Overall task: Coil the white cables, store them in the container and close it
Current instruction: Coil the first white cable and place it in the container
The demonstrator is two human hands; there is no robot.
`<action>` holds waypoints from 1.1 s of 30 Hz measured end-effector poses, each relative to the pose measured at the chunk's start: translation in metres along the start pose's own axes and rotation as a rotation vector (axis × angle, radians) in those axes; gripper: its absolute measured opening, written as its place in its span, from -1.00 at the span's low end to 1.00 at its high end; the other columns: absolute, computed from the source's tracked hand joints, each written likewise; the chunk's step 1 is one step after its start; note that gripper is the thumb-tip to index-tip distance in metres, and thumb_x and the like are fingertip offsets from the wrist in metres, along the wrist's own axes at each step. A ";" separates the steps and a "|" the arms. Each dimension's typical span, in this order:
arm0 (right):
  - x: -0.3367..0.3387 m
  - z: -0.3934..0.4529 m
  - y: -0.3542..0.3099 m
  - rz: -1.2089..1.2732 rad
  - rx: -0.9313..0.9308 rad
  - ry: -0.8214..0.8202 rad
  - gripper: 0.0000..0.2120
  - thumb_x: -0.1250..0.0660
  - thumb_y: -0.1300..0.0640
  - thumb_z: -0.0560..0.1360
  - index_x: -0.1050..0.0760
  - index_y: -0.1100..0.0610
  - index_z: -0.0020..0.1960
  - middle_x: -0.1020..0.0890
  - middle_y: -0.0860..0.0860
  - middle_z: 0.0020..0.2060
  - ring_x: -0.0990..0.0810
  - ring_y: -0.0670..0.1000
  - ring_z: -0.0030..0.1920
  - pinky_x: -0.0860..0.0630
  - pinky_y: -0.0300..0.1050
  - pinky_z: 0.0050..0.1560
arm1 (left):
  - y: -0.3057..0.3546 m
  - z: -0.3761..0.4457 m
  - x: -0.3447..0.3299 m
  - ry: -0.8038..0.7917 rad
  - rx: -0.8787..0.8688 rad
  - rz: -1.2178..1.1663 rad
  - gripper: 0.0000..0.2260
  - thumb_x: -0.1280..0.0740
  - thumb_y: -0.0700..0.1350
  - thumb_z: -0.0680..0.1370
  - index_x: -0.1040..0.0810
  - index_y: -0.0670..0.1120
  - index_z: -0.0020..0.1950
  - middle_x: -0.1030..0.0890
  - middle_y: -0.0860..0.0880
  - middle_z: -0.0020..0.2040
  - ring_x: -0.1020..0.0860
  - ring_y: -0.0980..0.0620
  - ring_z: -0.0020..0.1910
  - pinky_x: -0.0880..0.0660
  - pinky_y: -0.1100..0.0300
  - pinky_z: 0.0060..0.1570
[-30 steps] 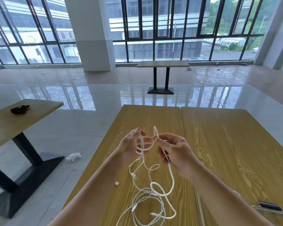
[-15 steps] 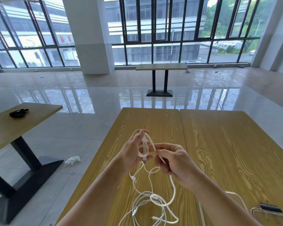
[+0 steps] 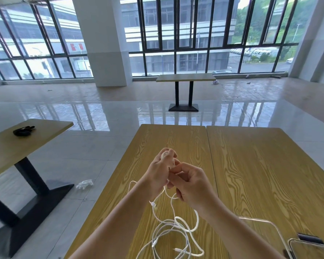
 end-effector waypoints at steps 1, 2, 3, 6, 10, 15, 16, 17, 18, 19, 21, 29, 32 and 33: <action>0.000 0.000 0.002 -0.005 0.000 -0.017 -0.90 -0.38 0.15 0.58 -0.64 0.05 -0.09 -0.68 0.04 -0.35 -0.49 -0.05 -0.46 -0.43 -0.17 -0.45 | 0.001 0.000 0.002 0.030 0.009 -0.018 -0.74 -0.09 0.01 0.70 -0.44 -0.11 -0.03 -0.53 -0.08 -0.27 -0.43 -0.03 -0.46 -0.35 0.22 -0.58; 0.001 -0.001 0.003 -0.024 -0.008 -0.046 -0.88 -0.35 0.14 0.59 -0.64 0.05 -0.08 -0.67 0.03 -0.35 -0.49 -0.06 -0.46 -0.43 -0.18 -0.44 | 0.003 0.001 0.005 0.072 0.015 -0.029 -0.73 -0.08 0.02 0.70 -0.45 -0.10 -0.04 -0.56 -0.08 -0.26 -0.47 -0.04 -0.43 -0.39 0.19 -0.53; 0.002 -0.002 0.005 -0.067 -0.019 -0.090 -0.86 -0.33 0.14 0.60 -0.64 0.05 -0.08 -0.66 0.02 -0.36 -0.48 -0.07 -0.47 -0.42 -0.19 -0.45 | 0.004 0.002 0.009 0.116 0.020 -0.040 -0.72 -0.08 0.03 0.69 -0.45 -0.10 -0.04 -0.58 -0.09 -0.25 -0.51 -0.05 -0.40 -0.42 0.16 -0.47; 0.007 -0.007 0.015 -0.243 -0.087 -0.278 -0.81 -0.28 0.10 0.63 -0.64 0.04 -0.08 -0.62 -0.05 -0.37 -0.46 -0.11 -0.46 -0.42 -0.24 -0.42 | 0.014 0.007 0.025 0.229 0.041 -0.098 -0.71 -0.07 0.04 0.70 -0.45 -0.11 -0.03 -0.59 -0.12 -0.22 -0.54 -0.05 -0.32 -0.45 0.11 -0.34; 0.017 -0.012 0.030 -0.312 -0.174 -0.468 -0.80 -0.23 0.10 0.66 -0.64 -0.04 0.09 -0.63 -0.08 -0.33 -0.52 -0.10 -0.38 -0.50 -0.18 -0.26 | 0.032 0.013 0.047 0.336 0.049 -0.175 -0.71 -0.10 0.06 0.69 -0.46 -0.11 -0.05 -0.59 -0.15 -0.19 -0.55 -0.07 -0.31 -0.46 0.09 -0.33; 0.025 -0.013 0.048 -0.363 -0.294 -0.654 -0.75 -0.18 0.17 0.68 -0.58 0.11 0.24 -0.66 -0.06 -0.22 -0.63 -0.10 -0.21 -0.56 -0.23 -0.06 | 0.055 0.015 0.061 0.398 0.017 -0.325 -0.70 -0.16 0.08 0.66 -0.49 -0.11 -0.07 -0.59 -0.17 -0.16 -0.53 -0.10 -0.27 -0.43 0.10 -0.33; 0.026 -0.013 0.052 -0.376 -0.312 -0.683 -0.75 -0.18 0.18 0.68 -0.58 0.14 0.24 -0.67 -0.05 -0.19 -0.64 -0.10 -0.15 -0.57 -0.20 0.00 | 0.059 0.016 0.064 0.405 0.004 -0.351 -0.70 -0.17 0.09 0.66 -0.49 -0.11 -0.07 -0.59 -0.17 -0.16 -0.53 -0.10 -0.27 -0.42 0.10 -0.33; 0.027 -0.012 0.055 -0.403 -0.312 -0.705 -0.77 -0.18 0.18 0.68 -0.58 0.13 0.22 -0.68 -0.06 -0.16 -0.64 -0.12 -0.12 -0.57 -0.18 0.05 | 0.062 0.016 0.065 0.410 -0.005 -0.362 -0.70 -0.17 0.09 0.66 -0.49 -0.10 -0.07 -0.59 -0.17 -0.16 -0.53 -0.11 -0.26 -0.42 0.10 -0.33; 0.028 -0.010 0.058 -0.438 -0.302 -0.710 -0.78 -0.18 0.17 0.68 -0.59 0.09 0.17 -0.68 -0.08 -0.15 -0.64 -0.14 -0.11 -0.56 -0.18 0.06 | 0.063 0.015 0.066 0.409 -0.010 -0.363 -0.70 -0.17 0.09 0.66 -0.50 -0.10 -0.06 -0.60 -0.17 -0.16 -0.53 -0.11 -0.26 -0.43 0.10 -0.32; 0.029 -0.007 0.059 -0.486 -0.290 -0.690 -0.79 -0.19 0.15 0.67 -0.60 0.04 0.12 -0.68 -0.12 -0.15 -0.64 -0.17 -0.12 -0.55 -0.22 0.02 | 0.064 0.015 0.066 0.404 -0.011 -0.357 -0.70 -0.17 0.10 0.66 -0.50 -0.10 -0.06 -0.60 -0.17 -0.15 -0.54 -0.10 -0.26 -0.43 0.11 -0.32; 0.035 0.002 0.061 -0.620 -0.244 -0.551 -0.81 -0.21 0.08 0.66 -0.58 -0.06 0.00 -0.69 -0.13 -0.17 -0.60 -0.17 -0.21 -0.51 -0.27 -0.14 | 0.063 0.014 0.065 0.384 -0.005 -0.345 -0.70 -0.18 0.10 0.65 -0.50 -0.10 -0.07 -0.60 -0.16 -0.16 -0.54 -0.10 -0.27 -0.43 0.12 -0.33; 0.060 0.023 0.054 -0.687 -0.084 -0.090 -0.81 -0.34 0.07 0.59 -0.63 0.06 -0.18 -0.72 -0.01 -0.31 -0.51 -0.16 -0.47 -0.50 -0.23 -0.42 | 0.051 0.010 0.066 0.321 0.055 -0.219 -0.73 -0.19 0.08 0.65 -0.53 -0.09 -0.06 -0.59 -0.15 -0.18 -0.51 -0.07 -0.29 -0.40 0.14 -0.34; 0.063 0.027 0.051 -0.447 -0.137 -0.050 -0.85 -0.37 0.11 0.57 -0.63 0.13 -0.14 -0.73 0.03 -0.31 -0.67 -0.02 -0.31 -0.65 -0.12 -0.14 | 0.042 0.008 0.062 0.279 0.078 -0.084 -0.73 -0.17 0.07 0.66 -0.53 -0.07 -0.03 -0.60 -0.13 -0.18 -0.52 -0.05 -0.27 -0.42 0.15 -0.34; 0.063 0.026 0.049 -0.343 -0.160 -0.040 -0.85 -0.37 0.14 0.58 -0.62 0.17 -0.13 -0.72 0.05 -0.32 -0.68 -0.01 -0.30 -0.67 -0.10 -0.11 | 0.039 0.008 0.061 0.259 0.084 -0.039 -0.73 -0.16 0.07 0.66 -0.53 -0.07 -0.02 -0.60 -0.12 -0.17 -0.53 -0.05 -0.27 -0.43 0.15 -0.34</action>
Point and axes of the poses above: each hand's wrist, its own z-axis towards the middle knuckle, its own x-axis out of the back of the hand, y = z × x, the point moved 4 cm from there along z, towards the middle knuckle
